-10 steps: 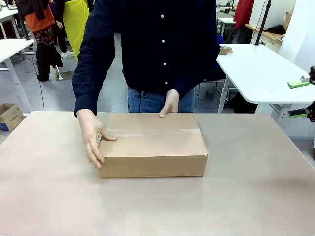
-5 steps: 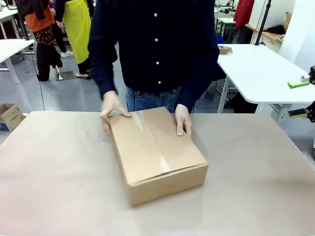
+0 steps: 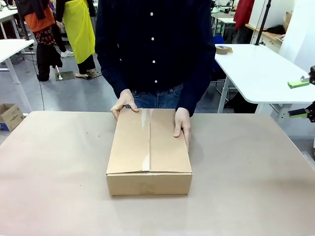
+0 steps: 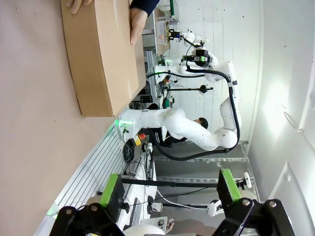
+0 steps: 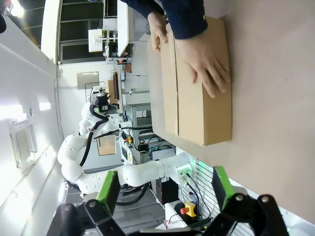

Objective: Pack the gift set into the box.
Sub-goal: Press and hold the closed box until the human finishes sealing it.

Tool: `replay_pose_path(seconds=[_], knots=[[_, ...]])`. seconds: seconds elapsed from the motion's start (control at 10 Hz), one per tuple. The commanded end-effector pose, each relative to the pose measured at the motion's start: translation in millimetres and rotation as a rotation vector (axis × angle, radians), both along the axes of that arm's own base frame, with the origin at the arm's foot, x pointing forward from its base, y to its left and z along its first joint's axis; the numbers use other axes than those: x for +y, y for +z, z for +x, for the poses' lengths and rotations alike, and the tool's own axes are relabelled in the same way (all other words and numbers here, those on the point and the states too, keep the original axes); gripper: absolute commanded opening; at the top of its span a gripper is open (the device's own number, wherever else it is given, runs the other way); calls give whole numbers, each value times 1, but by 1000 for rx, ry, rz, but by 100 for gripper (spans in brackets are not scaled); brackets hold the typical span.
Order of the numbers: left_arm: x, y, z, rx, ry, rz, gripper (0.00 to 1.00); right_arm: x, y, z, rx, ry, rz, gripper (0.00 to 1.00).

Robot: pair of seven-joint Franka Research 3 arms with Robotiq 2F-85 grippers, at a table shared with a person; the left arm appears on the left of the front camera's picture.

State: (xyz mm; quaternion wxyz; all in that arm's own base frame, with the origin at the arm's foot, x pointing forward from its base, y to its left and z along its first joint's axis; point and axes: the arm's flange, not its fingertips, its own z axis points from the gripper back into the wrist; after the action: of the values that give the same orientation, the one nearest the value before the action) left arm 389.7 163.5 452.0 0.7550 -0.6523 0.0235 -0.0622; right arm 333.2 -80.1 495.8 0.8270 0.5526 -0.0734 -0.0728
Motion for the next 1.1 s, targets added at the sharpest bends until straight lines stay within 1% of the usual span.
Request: replay_pose_path(seconds=[0.0, 0.3, 0.4, 0.5, 0.6, 0.7, 0.8, 0.9, 1.0], knots=[[-1, 1, -3, 6, 5, 6, 100, 2, -1, 1, -21, 2, 14, 100], [-1, 1, -3, 6, 5, 6, 100, 2, -1, 1, -21, 2, 14, 100], [0, 0, 0, 0, 0, 0, 100, 0, 0, 0, 0, 0, 0, 100], [-31, 6, 17, -129, -125, 136, 100, 37, 6, 16, -152, 72, -120, 100], [-83, 6, 38, -342, -369, 260, 100, 91, 10, 35, -452, 224, -181, 100], [-141, -11, 45, -535, -557, 291, 100, 142, 0, 43, -659, 410, -95, 100], [-203, -37, 43, -699, -647, 257, 100, 198, -20, 46, -813, 513, -11, 100], [-224, -44, 42, -793, -619, 239, 100, 224, -32, 44, -856, 571, 15, 100], [-239, -42, 40, -983, -552, 178, 100, 248, -50, 37, -819, 670, -9, 100]])
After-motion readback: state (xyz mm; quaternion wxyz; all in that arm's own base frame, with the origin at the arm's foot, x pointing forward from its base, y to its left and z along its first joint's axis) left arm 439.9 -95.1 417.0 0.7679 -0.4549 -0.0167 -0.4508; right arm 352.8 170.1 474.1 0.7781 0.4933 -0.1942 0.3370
